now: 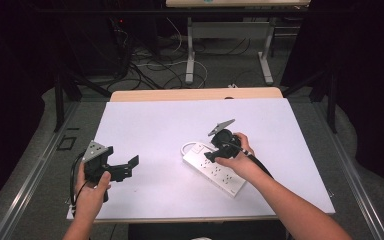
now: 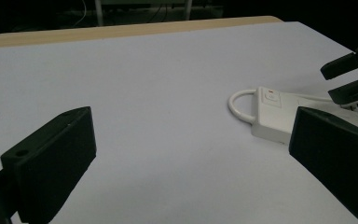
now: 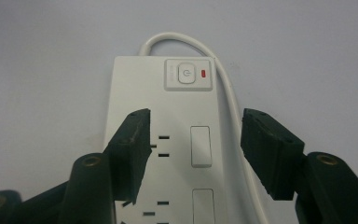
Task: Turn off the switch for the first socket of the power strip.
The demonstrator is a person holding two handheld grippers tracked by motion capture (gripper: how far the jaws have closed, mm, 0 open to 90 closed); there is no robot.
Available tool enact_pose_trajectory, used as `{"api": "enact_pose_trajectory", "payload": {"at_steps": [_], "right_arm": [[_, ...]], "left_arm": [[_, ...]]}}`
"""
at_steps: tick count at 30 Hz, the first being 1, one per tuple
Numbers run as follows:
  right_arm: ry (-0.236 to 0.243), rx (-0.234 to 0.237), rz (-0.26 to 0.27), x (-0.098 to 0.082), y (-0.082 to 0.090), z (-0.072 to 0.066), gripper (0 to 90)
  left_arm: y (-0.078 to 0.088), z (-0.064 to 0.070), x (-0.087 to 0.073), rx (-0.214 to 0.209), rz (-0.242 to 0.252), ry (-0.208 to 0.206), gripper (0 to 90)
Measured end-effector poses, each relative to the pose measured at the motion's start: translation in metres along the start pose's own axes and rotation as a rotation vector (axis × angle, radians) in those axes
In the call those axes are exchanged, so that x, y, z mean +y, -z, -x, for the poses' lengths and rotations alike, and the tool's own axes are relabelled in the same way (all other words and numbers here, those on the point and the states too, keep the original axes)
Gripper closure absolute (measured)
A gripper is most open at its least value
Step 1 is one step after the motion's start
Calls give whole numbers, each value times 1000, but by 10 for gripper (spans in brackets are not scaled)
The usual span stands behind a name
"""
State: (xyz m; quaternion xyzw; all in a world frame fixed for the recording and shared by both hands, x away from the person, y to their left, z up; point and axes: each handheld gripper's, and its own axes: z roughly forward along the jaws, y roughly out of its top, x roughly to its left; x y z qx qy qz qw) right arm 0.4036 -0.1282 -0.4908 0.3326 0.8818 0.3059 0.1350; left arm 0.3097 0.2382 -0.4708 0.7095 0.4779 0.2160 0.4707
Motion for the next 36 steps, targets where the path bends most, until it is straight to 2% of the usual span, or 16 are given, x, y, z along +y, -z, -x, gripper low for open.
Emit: {"api": "enact_pose_trajectory", "payload": {"at_steps": [1,4,5,6,10,18,19,21,22,24,25,26,27,31,36], "right_arm": [[-18,-2,-6,0,0,-1,450],[-17,-5,-2,1,-3,0,490],[-33,-6,-6,1,-4,0,516],[-25,2,-21,1,-5,1,537],[-31,0,-24,2,-7,0,587],[-1,-1,-43,1,-14,2,768],[-12,-2,-58,1,-13,1,782],[-2,-1,-46,1,-15,2,796],[-15,-2,-71,1,-15,2,825],[-17,3,-84,1,-16,2,846],[-9,4,-71,0,-18,3,855],[-14,5,-89,1,-17,3,861],[-18,1,-82,0,-18,3,868],[-11,7,-110,0,-18,5,897],[-17,0,-128,-2,-19,4,900]], "left_arm": [[0,0,0,0,0,-1,4],[0,0,0,1,0,-2,4],[0,0,0,0,0,-2,4],[0,0,0,1,1,-2,4],[0,0,0,0,0,-2,4],[0,0,0,-1,-1,-3,4],[0,0,0,-1,-1,-3,4],[0,0,0,-1,-1,-3,4],[0,0,0,-1,-1,-3,4],[0,0,0,-2,-2,-2,4],[0,0,0,-2,-3,-2,4],[0,0,0,-1,-2,-2,4],[0,0,0,-2,-3,-2,4],[0,0,0,-3,-3,-2,4],[0,0,0,-3,-4,-4,4]]}}
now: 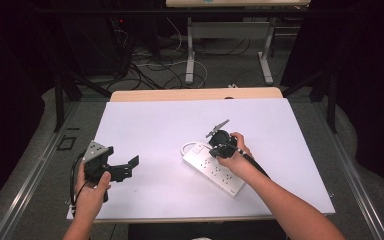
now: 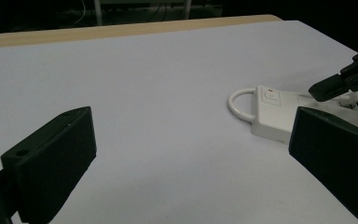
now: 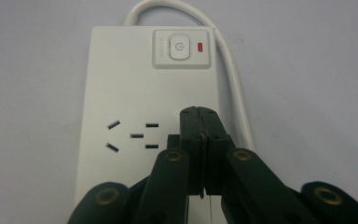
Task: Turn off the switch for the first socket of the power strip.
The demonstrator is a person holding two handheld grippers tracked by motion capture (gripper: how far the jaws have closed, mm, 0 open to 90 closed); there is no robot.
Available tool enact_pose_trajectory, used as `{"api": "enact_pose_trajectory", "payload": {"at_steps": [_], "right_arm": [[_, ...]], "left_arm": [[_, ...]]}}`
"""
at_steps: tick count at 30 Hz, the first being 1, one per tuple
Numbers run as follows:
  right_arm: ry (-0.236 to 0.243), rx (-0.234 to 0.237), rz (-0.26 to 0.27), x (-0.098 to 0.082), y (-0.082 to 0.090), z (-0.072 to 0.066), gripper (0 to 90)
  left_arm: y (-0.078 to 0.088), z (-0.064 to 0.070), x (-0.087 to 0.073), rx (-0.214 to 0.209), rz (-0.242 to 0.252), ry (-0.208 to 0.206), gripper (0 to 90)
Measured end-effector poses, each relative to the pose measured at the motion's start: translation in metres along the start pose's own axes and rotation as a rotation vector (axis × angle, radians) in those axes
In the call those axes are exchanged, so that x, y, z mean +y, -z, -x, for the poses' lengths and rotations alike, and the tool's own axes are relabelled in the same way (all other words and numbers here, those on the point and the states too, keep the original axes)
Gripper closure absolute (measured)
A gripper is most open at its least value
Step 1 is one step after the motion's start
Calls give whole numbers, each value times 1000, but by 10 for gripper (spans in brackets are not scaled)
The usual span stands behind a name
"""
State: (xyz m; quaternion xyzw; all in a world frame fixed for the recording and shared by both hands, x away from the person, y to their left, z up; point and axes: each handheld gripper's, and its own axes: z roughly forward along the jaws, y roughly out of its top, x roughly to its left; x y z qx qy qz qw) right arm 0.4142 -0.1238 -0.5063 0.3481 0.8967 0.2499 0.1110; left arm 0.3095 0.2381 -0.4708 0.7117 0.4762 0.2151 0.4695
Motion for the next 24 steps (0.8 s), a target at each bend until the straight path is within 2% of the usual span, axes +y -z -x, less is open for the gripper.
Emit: {"api": "enact_pose_trajectory", "payload": {"at_steps": [8,11,20,24], "right_arm": [[3,1,-20,-3,-4,2,900],[-20,7,-27,-5,-4,3,900],[-17,10,-27,-5,-4,4,900],[-13,12,-11,-6,-4,5,900]], "left_arm": [[0,0,0,1,0,-2,4],[0,0,0,2,1,-4,4],[0,1,0,0,-2,-2,5],[0,1,0,1,0,-2,5]]}}
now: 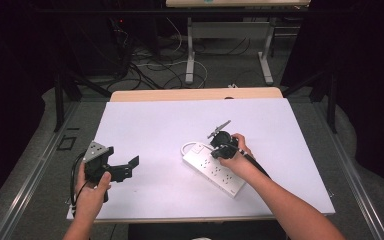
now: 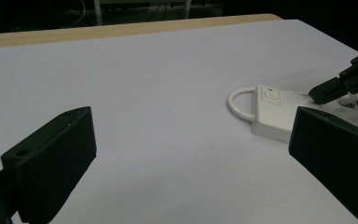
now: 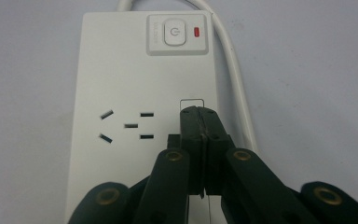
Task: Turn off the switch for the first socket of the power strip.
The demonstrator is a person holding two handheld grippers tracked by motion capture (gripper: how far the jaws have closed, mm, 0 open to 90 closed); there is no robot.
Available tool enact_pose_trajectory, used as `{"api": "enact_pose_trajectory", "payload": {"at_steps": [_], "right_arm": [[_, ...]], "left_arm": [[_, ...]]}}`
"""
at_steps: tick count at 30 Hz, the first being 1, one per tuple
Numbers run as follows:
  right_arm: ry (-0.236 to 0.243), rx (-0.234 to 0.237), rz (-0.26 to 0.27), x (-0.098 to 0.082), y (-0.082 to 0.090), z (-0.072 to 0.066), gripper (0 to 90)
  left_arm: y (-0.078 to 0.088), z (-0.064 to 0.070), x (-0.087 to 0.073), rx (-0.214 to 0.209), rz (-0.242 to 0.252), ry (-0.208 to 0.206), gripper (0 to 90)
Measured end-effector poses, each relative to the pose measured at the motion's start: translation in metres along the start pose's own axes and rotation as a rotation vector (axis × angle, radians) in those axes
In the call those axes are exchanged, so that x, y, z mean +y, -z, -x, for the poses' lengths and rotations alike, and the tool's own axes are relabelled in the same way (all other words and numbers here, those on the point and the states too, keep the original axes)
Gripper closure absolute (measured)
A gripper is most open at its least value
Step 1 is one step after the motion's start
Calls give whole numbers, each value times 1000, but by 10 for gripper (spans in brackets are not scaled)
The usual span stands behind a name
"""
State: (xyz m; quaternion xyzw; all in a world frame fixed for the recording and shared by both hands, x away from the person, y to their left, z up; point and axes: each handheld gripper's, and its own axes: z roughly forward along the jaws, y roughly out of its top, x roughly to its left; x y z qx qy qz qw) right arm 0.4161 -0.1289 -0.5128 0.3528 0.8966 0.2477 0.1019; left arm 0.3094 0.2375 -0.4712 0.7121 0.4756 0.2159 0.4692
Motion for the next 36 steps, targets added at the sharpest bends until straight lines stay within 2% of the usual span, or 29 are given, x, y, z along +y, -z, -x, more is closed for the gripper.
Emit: {"api": "enact_pose_trajectory", "payload": {"at_steps": [1,2,14,15,18,19,20,21,23,24,27,29,30,31,33,34,36], "right_arm": [[-38,0,14,-1,-1,-2,900],[-9,1,-5,0,1,0,900],[-17,6,9,-2,0,-1,900],[-5,4,15,-3,0,0,900],[-18,-1,23,-4,0,0,900],[-40,3,30,-5,0,-1,900],[-12,1,55,-5,-2,0,900],[-21,2,15,-5,-1,0,900],[-15,-3,27,-6,-2,0,900],[-31,6,35,-8,-2,0,900],[-36,11,40,-9,-1,1,900],[-45,8,64,-10,-3,1,900],[-32,15,51,-10,-1,2,900],[-50,8,83,-11,-4,2,900],[-42,12,83,-11,-3,2,900],[-33,20,55,-11,-1,3,900],[-62,19,78,-12,-2,3,900]], "left_arm": [[0,0,0,0,0,0,5],[0,0,0,-1,0,0,5],[0,0,0,0,0,-1,5],[0,0,0,0,0,-1,4],[-1,0,0,1,1,-2,5],[-1,0,0,2,3,-1,5],[-1,0,0,1,2,-1,4],[-1,0,0,0,-2,-2,5],[-1,0,0,-1,-2,0,5],[-1,0,0,-1,-2,0,5],[-2,1,0,-2,-6,-1,5],[-2,1,0,-3,-6,-4,5],[-2,1,0,-4,-6,-6,5],[-2,1,0,-4,-6,-7,5],[-2,1,0,-4,-6,-6,5],[-2,1,0,-4,-5,-5,5],[-2,1,0,-3,-5,-2,5]]}}
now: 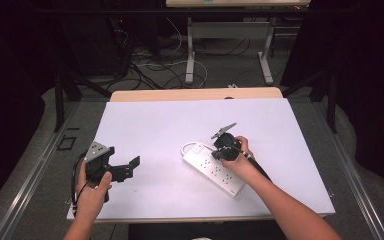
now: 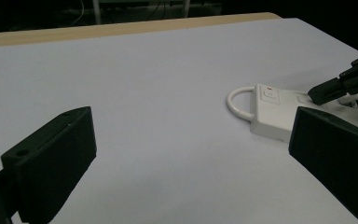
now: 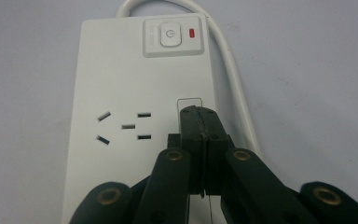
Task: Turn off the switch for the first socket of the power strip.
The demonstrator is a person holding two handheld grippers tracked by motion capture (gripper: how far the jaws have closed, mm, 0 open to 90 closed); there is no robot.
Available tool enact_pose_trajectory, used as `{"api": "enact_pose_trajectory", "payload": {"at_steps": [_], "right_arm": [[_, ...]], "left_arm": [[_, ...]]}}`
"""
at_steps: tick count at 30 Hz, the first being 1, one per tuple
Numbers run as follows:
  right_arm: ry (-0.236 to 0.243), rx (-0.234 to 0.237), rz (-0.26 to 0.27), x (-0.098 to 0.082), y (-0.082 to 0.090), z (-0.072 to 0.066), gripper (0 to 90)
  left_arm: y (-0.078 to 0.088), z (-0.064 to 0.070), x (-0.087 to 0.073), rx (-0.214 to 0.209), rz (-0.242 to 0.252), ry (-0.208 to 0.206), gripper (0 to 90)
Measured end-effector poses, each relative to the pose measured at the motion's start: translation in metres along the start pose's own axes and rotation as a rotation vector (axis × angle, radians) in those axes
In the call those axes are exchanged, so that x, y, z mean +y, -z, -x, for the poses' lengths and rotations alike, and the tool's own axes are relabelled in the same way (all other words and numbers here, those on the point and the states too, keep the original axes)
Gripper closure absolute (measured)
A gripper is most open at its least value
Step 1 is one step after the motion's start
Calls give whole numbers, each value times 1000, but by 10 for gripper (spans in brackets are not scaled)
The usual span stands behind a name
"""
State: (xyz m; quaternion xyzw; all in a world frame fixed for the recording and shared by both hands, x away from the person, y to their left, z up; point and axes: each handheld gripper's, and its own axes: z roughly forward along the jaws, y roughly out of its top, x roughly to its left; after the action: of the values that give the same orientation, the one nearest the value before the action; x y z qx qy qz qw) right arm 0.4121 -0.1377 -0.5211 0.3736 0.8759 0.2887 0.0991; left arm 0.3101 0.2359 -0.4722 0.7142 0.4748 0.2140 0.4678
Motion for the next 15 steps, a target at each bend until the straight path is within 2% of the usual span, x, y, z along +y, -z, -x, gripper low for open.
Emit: {"api": "enact_pose_trajectory", "payload": {"at_steps": [8,9,10,11,14,15], "right_arm": [[-2,4,6,-1,0,1,900],[-15,3,-16,0,2,1,900],[-15,3,-16,0,2,1,900],[-27,8,9,-1,0,2,900],[-25,28,7,-2,2,4,898],[-39,33,29,-3,1,7,892]], "left_arm": [[0,0,0,-2,1,0,5],[0,0,0,-2,0,-2,5],[0,0,1,-2,0,-3,5],[0,0,1,-2,1,-3,5],[0,0,1,-3,0,-2,5],[0,0,1,-3,1,-2,5]]}}
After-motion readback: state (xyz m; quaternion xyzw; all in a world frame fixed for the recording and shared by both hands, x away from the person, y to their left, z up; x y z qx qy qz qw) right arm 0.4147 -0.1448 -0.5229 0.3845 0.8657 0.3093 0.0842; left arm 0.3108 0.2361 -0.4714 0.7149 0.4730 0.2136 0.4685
